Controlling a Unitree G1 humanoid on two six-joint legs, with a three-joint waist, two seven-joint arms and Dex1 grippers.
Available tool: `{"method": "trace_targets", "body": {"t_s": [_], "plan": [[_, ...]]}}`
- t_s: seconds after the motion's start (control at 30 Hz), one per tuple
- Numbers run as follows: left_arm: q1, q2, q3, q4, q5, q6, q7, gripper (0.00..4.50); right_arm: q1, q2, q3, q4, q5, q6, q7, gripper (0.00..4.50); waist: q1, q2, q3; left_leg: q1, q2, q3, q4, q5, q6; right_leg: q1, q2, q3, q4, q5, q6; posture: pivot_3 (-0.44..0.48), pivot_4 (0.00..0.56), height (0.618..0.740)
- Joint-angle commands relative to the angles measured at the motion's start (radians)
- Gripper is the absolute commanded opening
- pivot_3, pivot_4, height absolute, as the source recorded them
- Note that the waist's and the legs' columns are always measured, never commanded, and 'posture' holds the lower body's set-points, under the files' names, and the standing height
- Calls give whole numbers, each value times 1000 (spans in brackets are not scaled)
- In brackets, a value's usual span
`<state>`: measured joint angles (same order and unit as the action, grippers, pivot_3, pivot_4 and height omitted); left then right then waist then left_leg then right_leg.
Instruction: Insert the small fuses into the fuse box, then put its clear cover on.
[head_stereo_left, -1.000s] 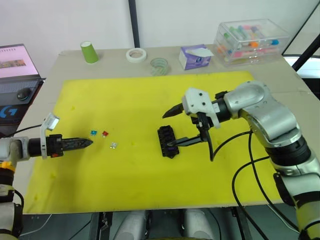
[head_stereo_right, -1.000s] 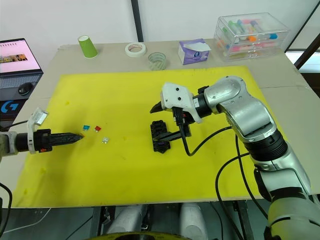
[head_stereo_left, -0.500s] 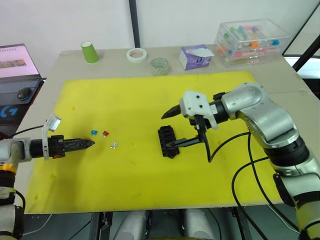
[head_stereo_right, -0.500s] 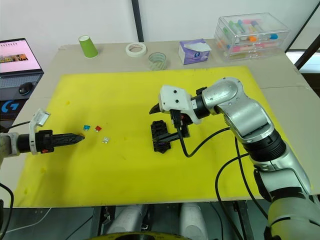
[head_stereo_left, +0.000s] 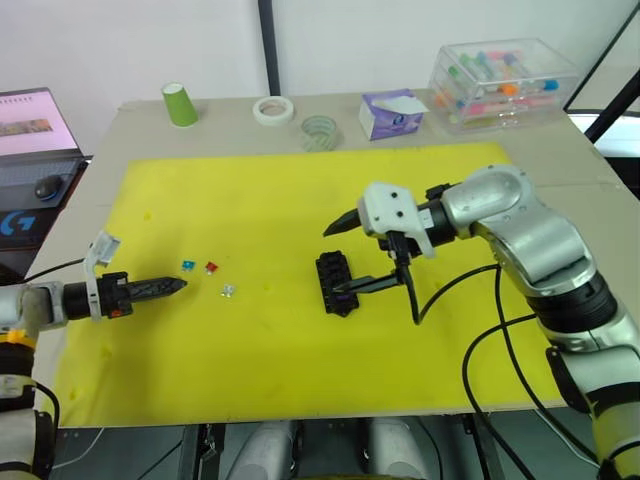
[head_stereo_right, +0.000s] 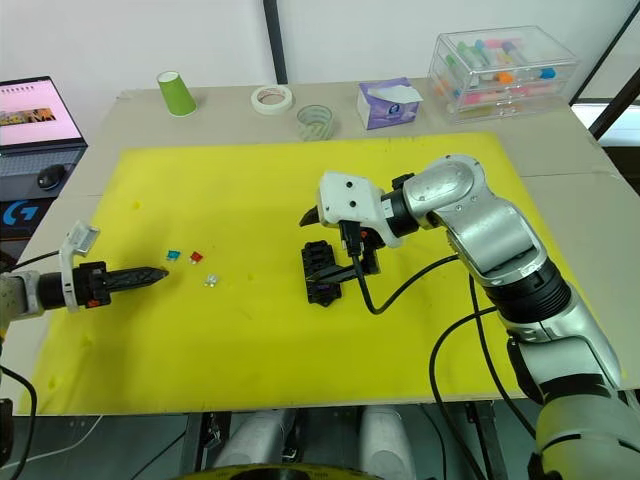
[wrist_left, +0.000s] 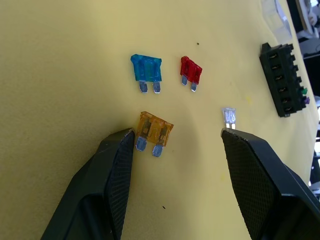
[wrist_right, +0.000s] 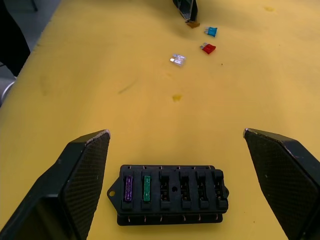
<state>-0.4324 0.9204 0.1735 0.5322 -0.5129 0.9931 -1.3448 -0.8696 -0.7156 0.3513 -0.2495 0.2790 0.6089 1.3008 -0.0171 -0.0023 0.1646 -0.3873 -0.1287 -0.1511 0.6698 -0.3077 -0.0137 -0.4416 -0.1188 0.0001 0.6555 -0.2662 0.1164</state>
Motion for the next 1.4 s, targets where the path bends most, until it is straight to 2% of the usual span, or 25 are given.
{"method": "trace_targets", "body": {"t_s": [0.03,0.07,0.33,0.43,0.53,1.17,1.4], "plan": [[24,-11,-6,13,-7,12,4,1934,-17,8,-6,-5,-2,-18,0,4500,-1,0,0,0,0,0,0,0,0,0,0,0,0,0,0,0,150,740],[26,-11,-4,13,-8,12,6,1597,-18,8,-5,-4,-3,-20,0,4500,-2,0,0,0,0,0,0,0,0,0,0,0,0,0,0,0,150,740],[25,-12,2,25,-9,7,14,1597,-20,9,2,2,-7,-29,-1,4500,-2,0,0,0,0,0,0,0,0,0,0,0,0,0,0,0,150,740],[30,-9,-2,27,-5,0,10,1037,-19,7,6,0,-8,-29,-3,4500,-2,0,0,0,0,0,0,0,0,0,0,0,0,0,0,0,150,740],[31,-9,1,34,-3,-4,14,191,-18,6,8,-1,-9,-30,-4,4500,-2,0,0,0,0,0,0,0,0,0,0,0,0,0,0,0,150,740],[23,-10,31,56,-12,-28,29,75,-15,18,15,1,-23,-38,0,4500,-3,0,0,0,0,0,0,0,0,0,0,0,0,0,0,0,150,740],[94,-11,95,-121,-92,-24,29,75,-6,16,4,-13,-4,-19,0,4500,-4,0,0,0,0,0,0,0,0,-1,0,0,0,0,0,0,150,740]]}}
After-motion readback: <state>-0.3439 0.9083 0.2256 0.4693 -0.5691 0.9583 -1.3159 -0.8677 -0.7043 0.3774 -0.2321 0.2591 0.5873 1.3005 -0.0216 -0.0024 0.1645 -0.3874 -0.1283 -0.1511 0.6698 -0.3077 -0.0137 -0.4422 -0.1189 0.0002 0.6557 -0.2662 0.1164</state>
